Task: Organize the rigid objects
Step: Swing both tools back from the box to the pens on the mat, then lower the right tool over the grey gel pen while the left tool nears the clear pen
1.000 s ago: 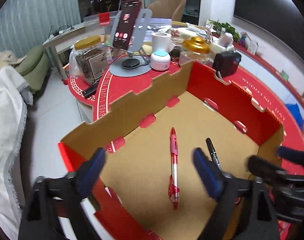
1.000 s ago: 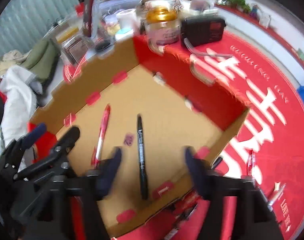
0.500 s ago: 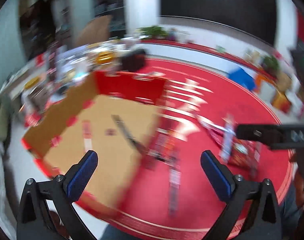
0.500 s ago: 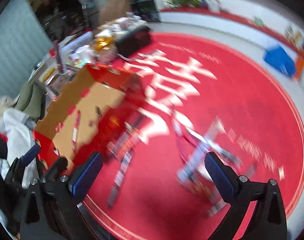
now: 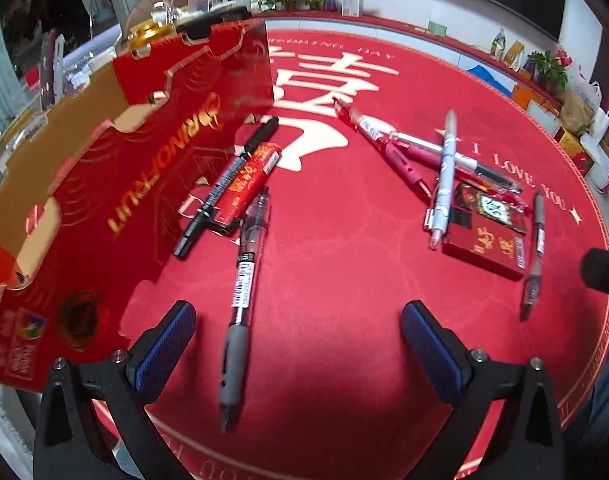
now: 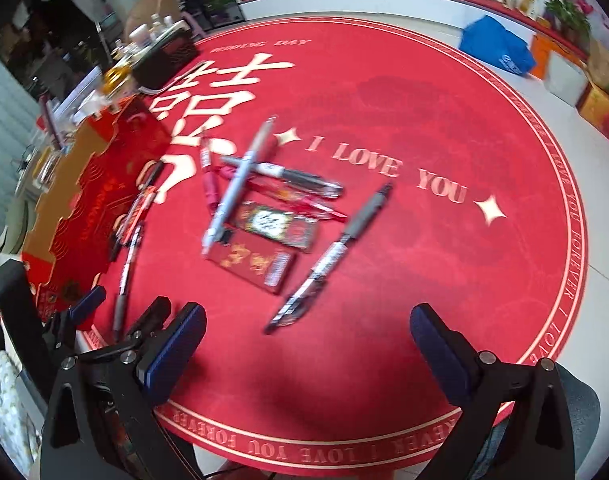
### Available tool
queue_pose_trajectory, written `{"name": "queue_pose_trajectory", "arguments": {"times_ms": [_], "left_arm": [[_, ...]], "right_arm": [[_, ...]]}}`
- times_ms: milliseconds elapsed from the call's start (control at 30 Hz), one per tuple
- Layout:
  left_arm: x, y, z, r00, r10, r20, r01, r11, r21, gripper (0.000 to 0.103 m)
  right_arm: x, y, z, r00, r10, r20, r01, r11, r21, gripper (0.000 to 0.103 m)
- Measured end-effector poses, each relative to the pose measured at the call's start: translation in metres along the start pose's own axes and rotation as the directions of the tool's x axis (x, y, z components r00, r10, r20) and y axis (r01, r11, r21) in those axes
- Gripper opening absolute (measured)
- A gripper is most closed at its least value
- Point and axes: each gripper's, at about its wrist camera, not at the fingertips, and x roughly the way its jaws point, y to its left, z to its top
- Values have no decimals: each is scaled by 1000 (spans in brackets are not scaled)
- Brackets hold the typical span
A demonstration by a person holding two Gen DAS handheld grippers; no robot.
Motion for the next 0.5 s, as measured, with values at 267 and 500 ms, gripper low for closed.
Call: {"name": "queue_pose_trajectory", "arguments": {"times_ms": [267, 500], "left_arm": [[2, -7, -2, 999, -27, 39, 27, 999, -25, 103], [0, -6, -5, 997, -34, 67, 35, 999, -15, 103]], "right_arm": [[27, -26, 16, 993, -117, -24, 119, 979, 168, 103], [48, -13, 26, 952, -307, 9, 304, 947, 103, 84]]}}
